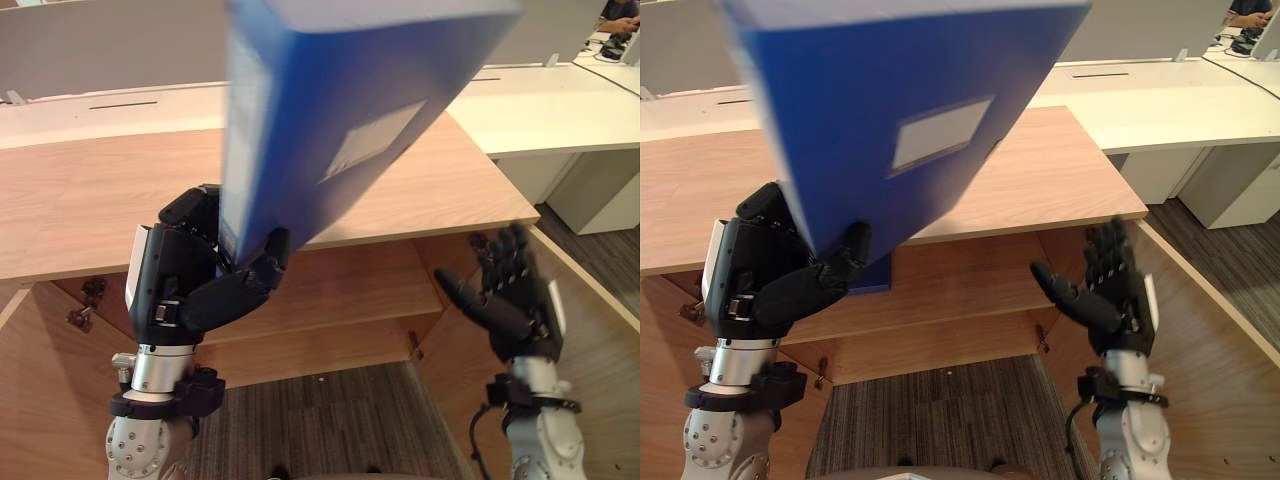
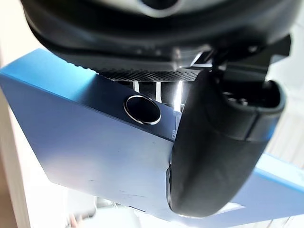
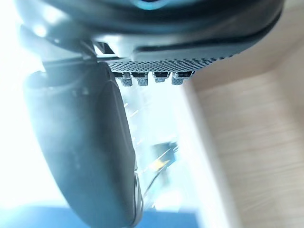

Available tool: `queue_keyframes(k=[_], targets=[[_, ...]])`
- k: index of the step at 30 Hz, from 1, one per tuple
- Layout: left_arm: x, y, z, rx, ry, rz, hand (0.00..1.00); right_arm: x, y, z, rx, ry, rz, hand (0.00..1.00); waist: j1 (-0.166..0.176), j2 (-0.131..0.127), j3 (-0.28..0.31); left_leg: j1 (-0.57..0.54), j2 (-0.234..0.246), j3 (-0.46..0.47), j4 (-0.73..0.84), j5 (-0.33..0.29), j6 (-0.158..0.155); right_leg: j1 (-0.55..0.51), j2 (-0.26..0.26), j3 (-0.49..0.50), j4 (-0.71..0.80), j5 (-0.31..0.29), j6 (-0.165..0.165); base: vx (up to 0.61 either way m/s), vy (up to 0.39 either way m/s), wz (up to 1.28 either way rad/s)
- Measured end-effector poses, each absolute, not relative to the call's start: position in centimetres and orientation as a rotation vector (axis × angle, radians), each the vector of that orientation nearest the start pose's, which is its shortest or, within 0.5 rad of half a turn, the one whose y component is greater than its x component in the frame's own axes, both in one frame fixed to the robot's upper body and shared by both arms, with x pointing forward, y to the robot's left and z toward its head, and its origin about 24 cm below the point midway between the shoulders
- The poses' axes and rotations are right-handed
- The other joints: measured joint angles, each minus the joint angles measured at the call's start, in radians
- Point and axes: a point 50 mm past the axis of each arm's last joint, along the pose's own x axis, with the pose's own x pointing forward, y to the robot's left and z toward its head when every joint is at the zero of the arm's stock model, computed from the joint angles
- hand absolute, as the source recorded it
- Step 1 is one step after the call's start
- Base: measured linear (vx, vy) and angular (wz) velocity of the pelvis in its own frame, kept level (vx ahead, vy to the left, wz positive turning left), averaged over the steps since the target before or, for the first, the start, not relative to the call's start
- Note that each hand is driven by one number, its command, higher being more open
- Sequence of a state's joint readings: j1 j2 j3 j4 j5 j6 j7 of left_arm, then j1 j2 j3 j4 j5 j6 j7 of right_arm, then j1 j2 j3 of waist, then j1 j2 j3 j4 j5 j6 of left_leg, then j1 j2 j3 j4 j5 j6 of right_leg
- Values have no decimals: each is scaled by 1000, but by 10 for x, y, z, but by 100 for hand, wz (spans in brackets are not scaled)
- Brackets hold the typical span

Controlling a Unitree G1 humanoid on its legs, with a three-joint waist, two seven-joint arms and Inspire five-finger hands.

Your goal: Walk over to the cabinet, pick up the folder, carry it to the office cabinet, place the folder inside the office cabinet, then close the office cabinet door

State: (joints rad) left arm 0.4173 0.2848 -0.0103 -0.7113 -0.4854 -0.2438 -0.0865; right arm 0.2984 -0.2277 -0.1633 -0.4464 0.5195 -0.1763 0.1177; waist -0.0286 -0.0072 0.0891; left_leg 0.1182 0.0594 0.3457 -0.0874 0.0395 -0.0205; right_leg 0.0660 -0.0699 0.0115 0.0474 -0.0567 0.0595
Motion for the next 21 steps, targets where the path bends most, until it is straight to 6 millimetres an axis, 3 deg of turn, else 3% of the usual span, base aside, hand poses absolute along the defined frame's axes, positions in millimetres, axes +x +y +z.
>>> queue_keyframes(k=[3, 5, 12, 13, 21], targets=[[158, 176, 144, -332, -449, -310, 0, 205, -210, 147, 138, -525, 165, 100, -3, 0, 0, 3, -2, 10, 0, -1, 2, -2, -1, 13, 0, 5, 5, -9, 6, -14], [158, 172, 142, -373, -415, -377, 0, 211, -203, 157, 108, -556, 242, 100, -1, 0, 0, 3, -2, 10, 0, -1, 2, -1, -2, 13, 0, 7, 7, 0, 0, 0], [160, 168, 126, -449, -286, -475, 0, 225, -192, 161, 26, -512, 404, 100, 9, 1, -1, 5, -7, -4, 0, 0, 4, 9, -8, -1, 0, 7, 8, -25, -14, 6], [161, 169, 121, -465, -255, -478, 0, 230, -191, 159, 11, -489, 424, 0, 9, 1, -1, 5, -8, -8, 0, 1, 5, 10, -9, -6, 0, 7, 8, -32, -13, 11], [162, 177, 105, -473, -135, -478, 0, 248, -195, 142, -4, -314, 534, 0, 18, 1, -1, -5, -10, -47, 0, 14, 11, 20, -12, -44, -1, 7, 8, -24, -24, 14]])
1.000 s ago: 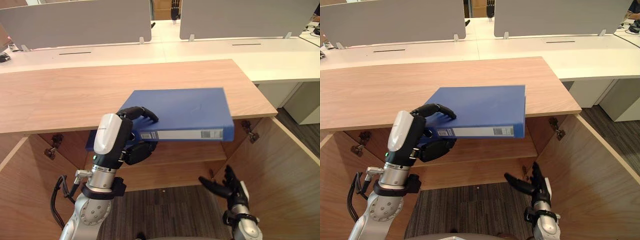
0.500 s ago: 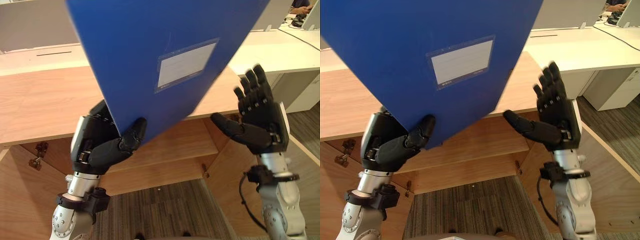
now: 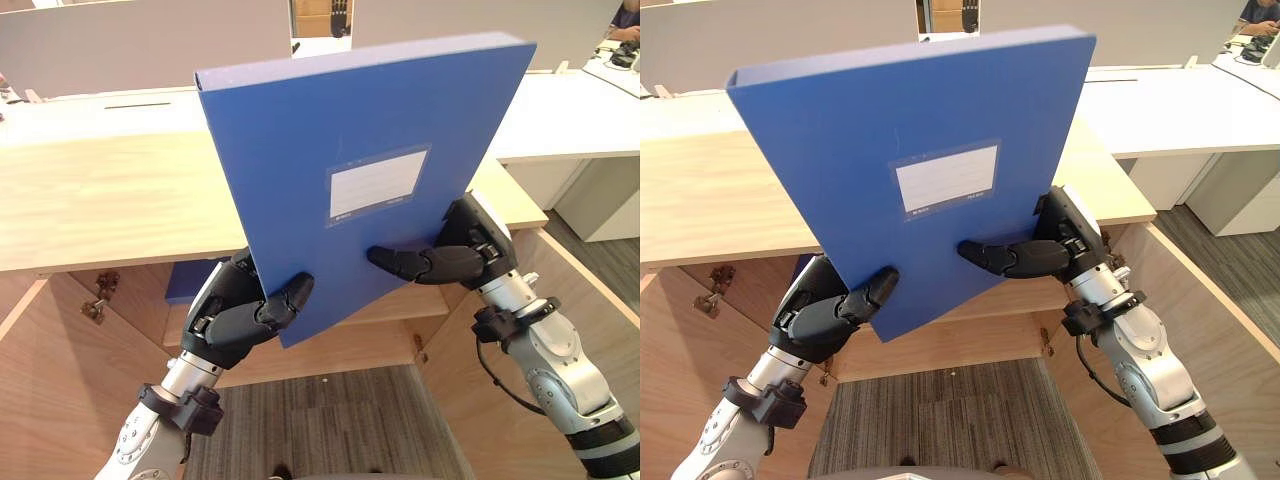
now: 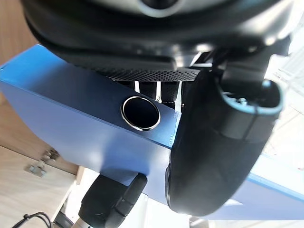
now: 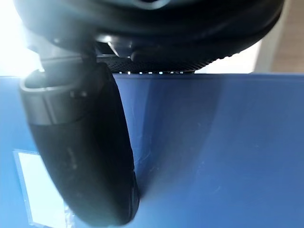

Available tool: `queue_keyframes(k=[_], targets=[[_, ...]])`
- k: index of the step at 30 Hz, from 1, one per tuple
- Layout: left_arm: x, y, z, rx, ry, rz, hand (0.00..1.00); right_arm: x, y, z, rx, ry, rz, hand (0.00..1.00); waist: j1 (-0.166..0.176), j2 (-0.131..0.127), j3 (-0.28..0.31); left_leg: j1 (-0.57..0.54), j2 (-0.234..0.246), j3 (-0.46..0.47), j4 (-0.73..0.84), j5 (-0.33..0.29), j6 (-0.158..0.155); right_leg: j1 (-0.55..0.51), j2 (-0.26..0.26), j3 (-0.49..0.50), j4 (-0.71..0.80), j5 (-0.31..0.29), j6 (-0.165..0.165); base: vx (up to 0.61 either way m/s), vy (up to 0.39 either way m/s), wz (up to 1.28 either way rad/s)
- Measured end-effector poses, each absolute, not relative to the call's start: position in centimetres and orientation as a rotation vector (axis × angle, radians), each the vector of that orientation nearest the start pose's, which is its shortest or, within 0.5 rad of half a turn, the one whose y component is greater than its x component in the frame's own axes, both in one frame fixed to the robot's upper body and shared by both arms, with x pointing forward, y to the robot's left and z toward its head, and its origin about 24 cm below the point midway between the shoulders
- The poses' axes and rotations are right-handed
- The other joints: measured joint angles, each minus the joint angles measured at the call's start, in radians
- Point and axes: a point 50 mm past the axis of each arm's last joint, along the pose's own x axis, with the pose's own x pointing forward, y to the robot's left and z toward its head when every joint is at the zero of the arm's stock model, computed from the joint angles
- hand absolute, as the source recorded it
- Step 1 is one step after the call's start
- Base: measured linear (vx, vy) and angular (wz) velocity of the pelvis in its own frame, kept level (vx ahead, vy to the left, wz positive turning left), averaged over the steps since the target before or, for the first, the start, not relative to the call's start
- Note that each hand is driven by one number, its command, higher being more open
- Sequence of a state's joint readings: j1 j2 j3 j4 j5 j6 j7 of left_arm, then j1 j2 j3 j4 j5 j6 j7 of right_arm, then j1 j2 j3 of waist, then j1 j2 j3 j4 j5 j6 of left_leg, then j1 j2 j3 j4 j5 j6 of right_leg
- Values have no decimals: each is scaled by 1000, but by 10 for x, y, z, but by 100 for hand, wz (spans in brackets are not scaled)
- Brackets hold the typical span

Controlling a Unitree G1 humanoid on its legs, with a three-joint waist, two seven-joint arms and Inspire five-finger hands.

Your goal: Walk over to the cabinet, pick up the folder, carry it to the office cabinet, place the folder inside the office cabinet, then close the office cabinet door

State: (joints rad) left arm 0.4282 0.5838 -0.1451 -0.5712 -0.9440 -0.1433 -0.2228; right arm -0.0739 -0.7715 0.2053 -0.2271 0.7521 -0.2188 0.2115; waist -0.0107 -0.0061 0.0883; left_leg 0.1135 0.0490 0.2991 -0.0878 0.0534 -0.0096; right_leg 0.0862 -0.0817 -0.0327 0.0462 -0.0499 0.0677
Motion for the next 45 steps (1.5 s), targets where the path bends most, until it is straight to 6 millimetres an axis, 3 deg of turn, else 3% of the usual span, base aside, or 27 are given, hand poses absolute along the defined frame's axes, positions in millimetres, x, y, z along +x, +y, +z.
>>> queue_keyframes(k=[5, 6, 15, 22, 25, 27, 31, 33, 36, 39, 41, 45], targets=[[164, 178, 101, -460, -129, -445, 0, 247, -189, 138, 37, -312, 548, 0, 11, 1, 0, -5, -3, -13, 0, 6, 2, 2, -3, -14, 0, 0, 0, -26, -16, 8], [164, 177, 101, -444, -158, -409, 100, 247, -184, 136, 82, -335, 539, 0, 11, 1, -1, -9, -4, -19, -1, 8, 2, 2, -4, -20, 0, 0, 0, -33, -14, 12], [166, 185, 112, -280, -400, -82, 100, 246, -156, 137, 213, -463, 433, 0, 44, 2, -2, -27, -9, -56, -3, 21, 5, 1, -9, -55, -2, -1, -1, -25, -12, 13], [155, 221, 107, -134, -417, 288, 100, 244, -158, 146, 232, -524, 373, 0, 52, 3, -2, -40, -13, -92, -5, 28, 7, 12, -13, -90, -8, 0, -1, -11, -9, 15], [147, 241, 86, -109, -330, 443, 100, 243, -166, 150, 229, -551, 349, 0, 54, 5, -3, -44, -15, -101, -5, 29, 8, 13, -15, -100, -9, -1, 0, -23, -4, 10], [137, 258, 58, -100, -196, 543, 100, 242, -166, 153, 221, -562, 354, 0, 53, 5, -3, -47, -15, -103, -6, 30, 7, 11, -15, -103, -10, -1, -1, -17, -8, 3], [124, 264, 5, -181, 50, 605, 100, 241, -163, 152, 206, -551, 377, 0, 54, 4, -4, -59, -15, -110, -6, 34, 8, 0, -16, -111, -10, -1, -1, -15, -4, 5], [113, 261, -29, -214, 221, 611, 100, 240, -150, 146, 190, -512, 442, 0, 52, 4, -4, -64, -15, -110, -6, 34, 7, -5, -16, -111, -11, -1, -1, 0, 0, 0], [103, 255, -61, -209, 393, 572, 100, 239, -128, 129, 139, -428, 545, 0, 52, 1, -9, -75, -13, -110, -6, 36, 5, -16, -14, -111, -11, -1, -1, 0, 0, 0], [95, 248, -93, -183, 578, 522, 100, 237, -97, 95, 31, -279, 694, 0, 56, -5, -7, -111, -7, -109, 0, 46, 3, -61, -13, -109, 7, -1, -2, -10, 0, -2], [105, 247, -109, -144, 667, 466, 100, 243, -76, 77, -91, -200, 796, 0, 70, -13, 46, -175, 4, -102, 49, 42, 3, -124, -13, -96, 48, -1, -6, -73, 2, -9], [134, 248, -115, -101, 692, 421, 100, 265, -62, 73, -307, -200, 814, 0, 80, -11, 184, -327, 32, -98, 224, -13, 4, -255, -10, -81, 162, -15, -22, -171, -8, -11]])
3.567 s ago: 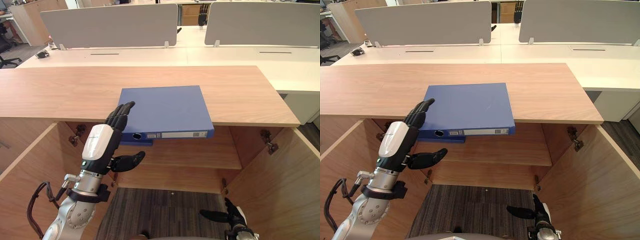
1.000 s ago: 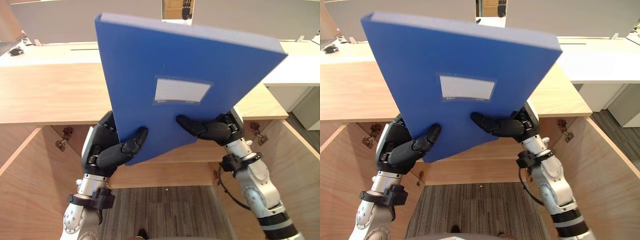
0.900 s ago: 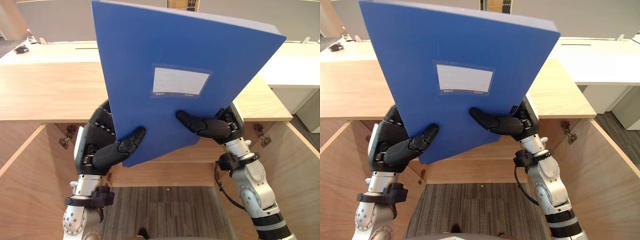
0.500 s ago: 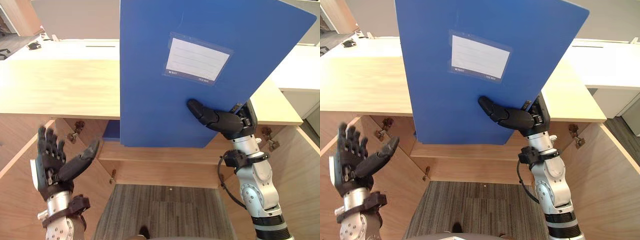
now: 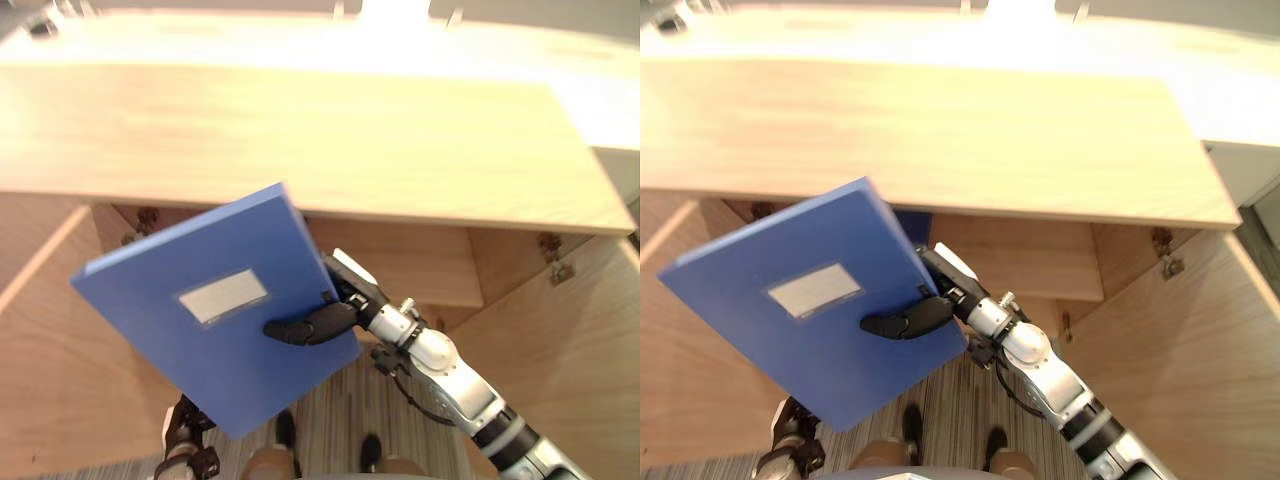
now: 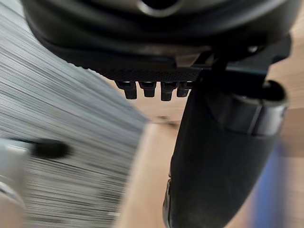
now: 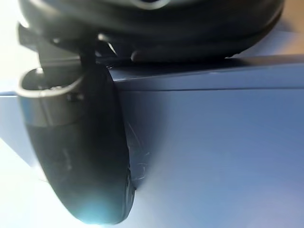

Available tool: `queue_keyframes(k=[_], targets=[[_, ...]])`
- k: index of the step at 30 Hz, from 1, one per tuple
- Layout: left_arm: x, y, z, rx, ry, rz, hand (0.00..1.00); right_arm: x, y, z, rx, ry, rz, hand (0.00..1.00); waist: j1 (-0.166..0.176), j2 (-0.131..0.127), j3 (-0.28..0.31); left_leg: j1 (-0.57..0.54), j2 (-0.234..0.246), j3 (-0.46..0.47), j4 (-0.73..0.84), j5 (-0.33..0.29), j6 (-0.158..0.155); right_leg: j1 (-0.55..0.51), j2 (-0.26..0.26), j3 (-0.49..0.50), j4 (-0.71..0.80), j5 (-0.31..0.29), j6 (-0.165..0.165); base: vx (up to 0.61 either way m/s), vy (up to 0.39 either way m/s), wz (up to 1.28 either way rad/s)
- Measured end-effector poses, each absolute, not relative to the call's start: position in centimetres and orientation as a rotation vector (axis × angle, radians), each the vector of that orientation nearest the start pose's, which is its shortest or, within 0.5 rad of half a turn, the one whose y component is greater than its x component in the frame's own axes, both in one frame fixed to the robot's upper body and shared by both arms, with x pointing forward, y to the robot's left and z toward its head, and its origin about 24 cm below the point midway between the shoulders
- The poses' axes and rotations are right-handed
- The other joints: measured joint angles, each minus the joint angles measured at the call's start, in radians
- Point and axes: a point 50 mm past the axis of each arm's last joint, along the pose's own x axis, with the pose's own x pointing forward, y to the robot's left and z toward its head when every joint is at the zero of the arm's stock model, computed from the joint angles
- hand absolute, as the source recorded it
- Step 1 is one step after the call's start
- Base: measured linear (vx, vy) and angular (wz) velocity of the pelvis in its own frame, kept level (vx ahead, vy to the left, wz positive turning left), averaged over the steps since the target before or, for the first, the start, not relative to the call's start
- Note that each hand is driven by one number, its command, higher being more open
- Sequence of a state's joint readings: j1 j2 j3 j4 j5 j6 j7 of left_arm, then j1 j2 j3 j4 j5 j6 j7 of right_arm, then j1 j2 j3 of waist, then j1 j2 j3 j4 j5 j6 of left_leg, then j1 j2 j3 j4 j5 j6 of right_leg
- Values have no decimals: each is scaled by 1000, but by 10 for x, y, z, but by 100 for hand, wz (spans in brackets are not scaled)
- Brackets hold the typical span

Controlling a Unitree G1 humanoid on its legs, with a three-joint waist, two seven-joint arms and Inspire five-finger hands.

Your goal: Walk over to the cabinet, pick up the folder, carry it to the office cabinet, place the folder inside the office cabinet, then close the office cabinet door

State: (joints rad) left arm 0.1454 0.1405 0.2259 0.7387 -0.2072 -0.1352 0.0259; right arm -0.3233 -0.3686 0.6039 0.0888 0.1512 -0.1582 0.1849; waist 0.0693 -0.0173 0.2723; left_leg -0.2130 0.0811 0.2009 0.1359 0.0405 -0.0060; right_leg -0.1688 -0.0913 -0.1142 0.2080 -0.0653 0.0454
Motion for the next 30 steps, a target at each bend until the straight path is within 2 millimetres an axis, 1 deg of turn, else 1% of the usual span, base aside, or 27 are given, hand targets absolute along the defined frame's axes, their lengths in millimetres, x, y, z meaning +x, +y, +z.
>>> queue_keyframes(k=[2, 3, 5, 6, 7, 9, 11, 12, 14, 17, 18, 20, 21, 23, 24, 25, 27, 28, 29, 30], targets=[[148, 251, -114, -86, 689, 418, 100, 281, -61, 76, -395, -215, 762, 0, -1, 7, 74, -105, 22, 0, 117, -40, -5, -101, 2, 5, 95, -23, -4, -204, 11, -10], [152, 251, -113, -76, 689, 415, 100, 284, -62, 77, -412, -219, 746, 0, -1, 9, 87, -134, 25, -1, 145, -48, -5, -129, 2, 7, 120, -31, -6, -206, 37, -7], [168, 252, -108, -29, 667, 381, 100, 296, -63, 84, -448, -241, 688, 0, -3, 19, 148, -229, 39, -6, 236, -71, -3, -231, -4, 11, 223, -62, -8, -210, 11, -1], [177, 249, -104, -7, 650, 361, 100, 303, -64, 86, -441, -236, 659, 0, -3, 23, 154, -294, 40, -11, 276, -78, -3, -300, -8, 11, 273, -77, -10, -208, -15, 4], [182, 248, -102, 4, 639, 352, 100, 306, -65, 87, -431, -232, 641, 0, -2, 26, 156, -325, 41, -13, 293, -82, -4, -333, -10, 11, 297, -84, -12, -162, -14, 6], [197, 240, -96, 19, 608, 311, 100, 320, -71, 92, -375, -215, 572, 0, 0, 39, 165, -415, 49, -22, 348, -89, -1, -424, -14, 10, 360, -99, -15, -100, -24, 6], [215, 229, -88, 2, 558, 279, 100, 336, -83, 106, -235, -207, 469, 0, 5, 57, 177, -508, 63, -28, 423, -108, 3, -513, -15, 8, 432, -120, -18, -93, -35, 2], [223, 225, -82, -10, 524, 270, 100, 343, -87, 120, -144, -232, 409, 0, 7, 63, 182, -558, 71, -32, 462, -121, 4, -560, -15, 7, 470, -133, -20, -73, -24, -5], [232, 220, -74, -22, 480, 261, 100, 351, -93, 140, -12, -276, 335, 0, 7, 64, 183, -614, 81, -35, 506, -134, 6, -615, -15, 6, 512, -145, -22, -54, -23, -5], [245, 207, -60, -69, 392, 259, 100, 366, -107, 194, 221, -400, 199, 0, 1, 66, 187, -694, 96, -43, 564, -147, 16, -690, -13, 2, 563, -161, -28, -10, -12, -3], [246, 205, -58, -81, 382, 259, 100, 368, -110, 204, 267, -423, 181, 0, 0, 67, 187, -705, 98, -44, 572, -150, 16, -701, -13, 0, 569, -163, -29, 5, -9, -6], [251, 199, -52, -120, 347, 257, 100, 371, -118, 239, 444, -513, 119, 0, 0, 69, 188, -742, 105, -49, 599, -156, 17, -733, -10, -2, 586, -169, -30, 34, -6, -5], [252, 199, -50, -122, 338, 261, 100, 371, -120, 246, 487, -533, 106, 0, 1, 69, 188, -752, 109, -51, 608, -157, 17, -740, -9, -5, 591, -169, -31, 52, -5, -4], [259, 197, -43, -150, 303, 289, 100, 372, -127, 269, 617, -586, 66, 0, 6, 70, 189, -780, 116, -59, 621, -161, 16, -761, -9, -21, 599, -171, -33, 48, -10, -1], [260, 196, -41, -153, 296, 292, 100, 373, -129, 272, 656, -586, 57, 0, 8, 70, 189, -783, 117, -59, 622, -161, 16, -764, -9, -22, 599, -171, -33, 34, -11, 1], [263, 193, -38, -163, 286, 294, 100, 376, -133, 276, 730, -577, 27, 0, 11, 70, 189, -784, 117, -61, 622, -161, 16, -764, -9, -25, 599, -172, -35, 0, 0, 0], [266, 188, -33, -194, 264, 301, 100, 381, -138, 278, 844, -551, -22, 0, 15, 70, 189, -786, 117, -63, 623, -162, 15, -765, -10, -28, 599, -175, -38, 0, 0, 0], [268, 185, -30, -207, 249, 304, 100, 384, -140, 277, 919, -527, -55, 100, 18, 70, 189, -791, 117, -66, 622, -163, 13, -767, -10, -31, 601, -176, -39, -17, -14, 6], [270, 181, -27, -220, 234, 300, 100, 386, -146, 275, 995, -504, -97, 100, 24, 70, 189, -799, 116, -70, 625, -164, 12, -773, -12, -35, 608, -180, -40, -21, -14, 7], [270, 180, -26, -224, 229, 301, 100, 387, -148, 275, 1018, -495, -110, 100, 25, 70, 189, -804, 115, -72, 626, -163, 12, -777, -13, -37, 609, -180, -40, -20, -14, 6]])
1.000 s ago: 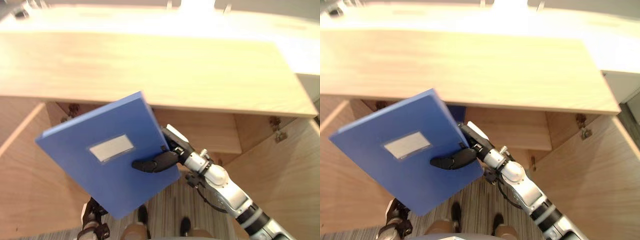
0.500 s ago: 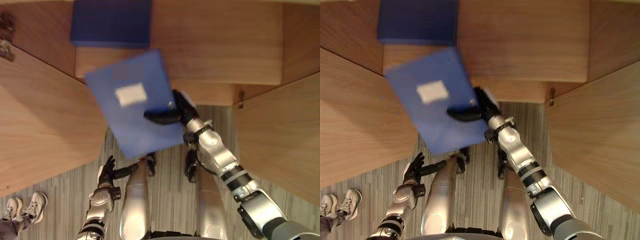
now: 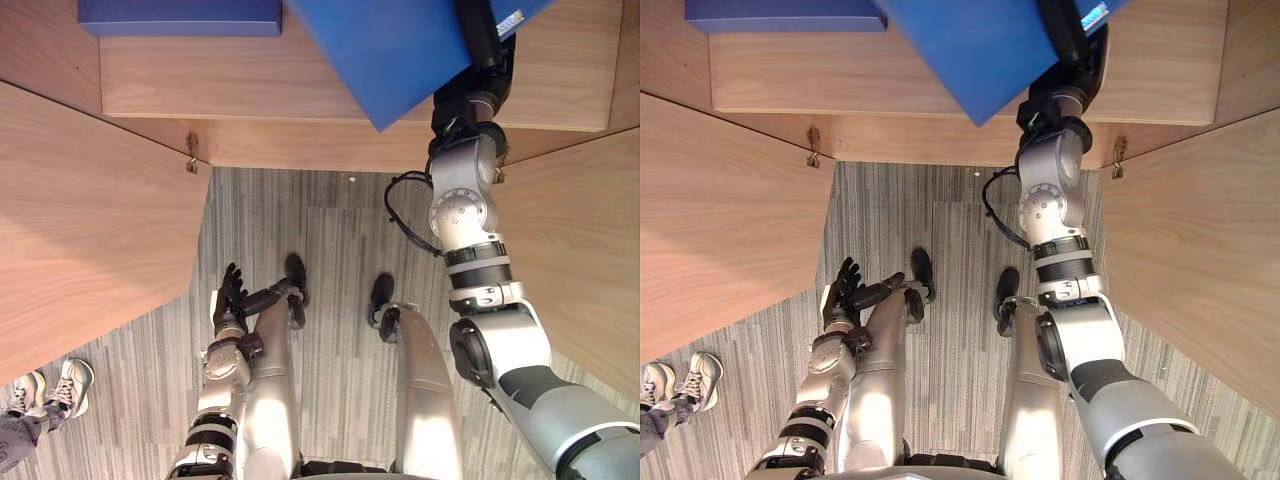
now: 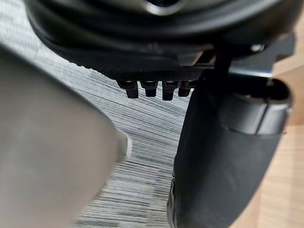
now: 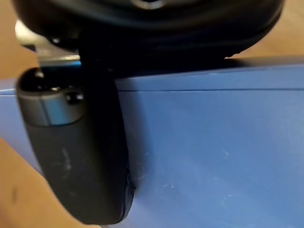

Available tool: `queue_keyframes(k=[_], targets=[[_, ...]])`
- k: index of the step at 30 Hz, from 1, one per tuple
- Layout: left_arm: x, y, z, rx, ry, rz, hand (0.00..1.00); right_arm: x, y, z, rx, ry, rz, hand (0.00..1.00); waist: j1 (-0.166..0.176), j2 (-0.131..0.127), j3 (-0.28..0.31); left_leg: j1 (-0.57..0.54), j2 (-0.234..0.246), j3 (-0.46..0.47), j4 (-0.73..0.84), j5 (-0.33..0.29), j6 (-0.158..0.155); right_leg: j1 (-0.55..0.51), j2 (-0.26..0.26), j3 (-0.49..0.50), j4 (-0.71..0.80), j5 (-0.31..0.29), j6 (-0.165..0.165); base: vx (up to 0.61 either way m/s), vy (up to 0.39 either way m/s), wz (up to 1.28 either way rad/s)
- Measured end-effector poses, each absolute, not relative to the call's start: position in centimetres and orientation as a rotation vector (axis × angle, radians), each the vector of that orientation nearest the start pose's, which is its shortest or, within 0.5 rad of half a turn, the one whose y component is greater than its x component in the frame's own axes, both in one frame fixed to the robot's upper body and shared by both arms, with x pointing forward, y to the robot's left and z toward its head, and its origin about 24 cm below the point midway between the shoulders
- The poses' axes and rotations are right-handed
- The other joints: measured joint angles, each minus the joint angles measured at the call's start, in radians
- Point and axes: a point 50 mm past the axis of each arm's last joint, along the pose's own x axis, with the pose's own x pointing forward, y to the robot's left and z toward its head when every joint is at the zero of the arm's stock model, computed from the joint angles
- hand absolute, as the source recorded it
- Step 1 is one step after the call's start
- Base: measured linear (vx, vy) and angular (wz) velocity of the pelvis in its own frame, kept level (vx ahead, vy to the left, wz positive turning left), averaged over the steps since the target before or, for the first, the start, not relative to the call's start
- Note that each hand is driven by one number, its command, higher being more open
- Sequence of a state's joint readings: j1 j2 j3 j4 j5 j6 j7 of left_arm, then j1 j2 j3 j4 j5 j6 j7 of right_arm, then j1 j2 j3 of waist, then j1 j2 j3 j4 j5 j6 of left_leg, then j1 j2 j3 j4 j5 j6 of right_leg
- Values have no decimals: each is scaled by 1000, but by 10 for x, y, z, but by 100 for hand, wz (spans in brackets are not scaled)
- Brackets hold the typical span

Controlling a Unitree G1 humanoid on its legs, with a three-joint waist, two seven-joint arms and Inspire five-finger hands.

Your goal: Walk over to the cabinet, pick up the folder, carry it to the office cabinet, place the folder inside the office cabinet, then close the office cabinet door

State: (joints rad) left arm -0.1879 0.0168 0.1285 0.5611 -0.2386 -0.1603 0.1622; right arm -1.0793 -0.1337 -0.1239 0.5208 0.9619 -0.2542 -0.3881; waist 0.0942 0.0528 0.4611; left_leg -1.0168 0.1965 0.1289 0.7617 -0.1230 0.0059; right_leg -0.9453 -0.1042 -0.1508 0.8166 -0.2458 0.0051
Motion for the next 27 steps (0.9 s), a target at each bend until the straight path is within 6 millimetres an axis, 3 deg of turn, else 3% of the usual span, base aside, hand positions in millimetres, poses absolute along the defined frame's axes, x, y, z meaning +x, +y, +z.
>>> queue_keyframes(k=[5, 10, 18, 22, 27], targets=[[274, 178, -21, -246, 213, 323, 100, 396, -155, 279, 1128, -442, -186, 100, 2, 0, 0, -25, -3, -10, 2, 4, -1, -20, -3, -11, 5, 0, -1, -10, -6, 4], [275, 172, -20, -267, 210, 334, 100, 395, -159, 294, 1222, -461, -185, 100, 3, 1, -1, -24, -10, -11, -5, 6, -3, -20, -11, -17, 6, -4, -6, -5, -8, 4], [274, 164, -22, -265, 222, 312, 100, 395, -155, 298, 1219, -468, -161, 100, -4, 5, -3, 12, -20, 3, -34, 16, 0, 9, -21, -14, -11, -2, -5, -8, -11, 3], [273, 164, -24, -265, 232, 314, 100, 395, -140, 302, 1072, -485, -77, 100, -23, 7, -4, 28, -16, 11, -43, 16, 0, 26, -18, -12, -28, 3, -2, -5, -21, -4], [272, 164, -27, -270, 243, 303, 100, 398, -131, 295, 625, -493, 18, 100, -32, 7, -5, 51, -6, 22, -51, 15, 0, 51, -8, -8, -54, 11, 0, 1, -15, -5]])
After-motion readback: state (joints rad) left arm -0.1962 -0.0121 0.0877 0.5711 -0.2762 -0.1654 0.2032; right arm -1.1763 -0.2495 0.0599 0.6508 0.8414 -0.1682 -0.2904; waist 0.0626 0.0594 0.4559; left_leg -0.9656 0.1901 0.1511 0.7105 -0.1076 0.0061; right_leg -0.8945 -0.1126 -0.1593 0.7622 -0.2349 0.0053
